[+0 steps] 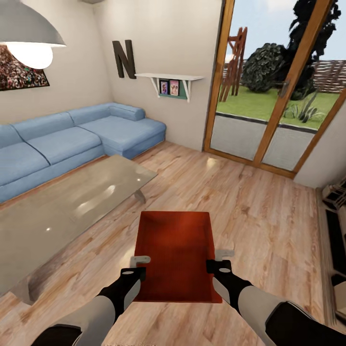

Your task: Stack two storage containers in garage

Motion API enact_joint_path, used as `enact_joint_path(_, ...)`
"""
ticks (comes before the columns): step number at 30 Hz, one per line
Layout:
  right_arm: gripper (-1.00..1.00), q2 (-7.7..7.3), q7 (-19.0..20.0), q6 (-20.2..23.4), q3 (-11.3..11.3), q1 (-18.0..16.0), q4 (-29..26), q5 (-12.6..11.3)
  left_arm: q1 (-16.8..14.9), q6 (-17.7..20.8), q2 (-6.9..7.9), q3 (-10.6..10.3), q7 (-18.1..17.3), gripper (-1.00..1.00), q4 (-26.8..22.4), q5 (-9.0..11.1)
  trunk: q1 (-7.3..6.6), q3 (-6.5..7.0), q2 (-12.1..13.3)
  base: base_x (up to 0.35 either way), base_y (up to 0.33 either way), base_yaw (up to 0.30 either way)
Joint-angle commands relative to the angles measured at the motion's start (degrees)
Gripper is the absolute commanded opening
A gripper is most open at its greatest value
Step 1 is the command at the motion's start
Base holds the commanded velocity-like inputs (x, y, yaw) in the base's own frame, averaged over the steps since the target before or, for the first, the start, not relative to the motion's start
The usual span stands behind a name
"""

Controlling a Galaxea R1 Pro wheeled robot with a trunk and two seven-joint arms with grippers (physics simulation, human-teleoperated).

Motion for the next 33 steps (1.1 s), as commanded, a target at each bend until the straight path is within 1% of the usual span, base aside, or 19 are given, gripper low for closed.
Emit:
enact_joint_path(1,-1.0,-0.52,-0.5,-0.42,0.14,-0.04,0.15,-0.87,-0.04,0.44,0.06,0.18,1.35,-1.0,-0.2,-0.87,0.02,-0.09,-0.09,0.0,0.0,0.3)
enact_joint_path(33,-1.0,-0.52,-0.5,-0.42,0.14,-0.04,0.15,-0.87,-0.04,0.43,0.1,0.01,1.35,-1.0,-0.3,-0.93,0.02,-0.09,-0.09,0.0,0.0,0.3)
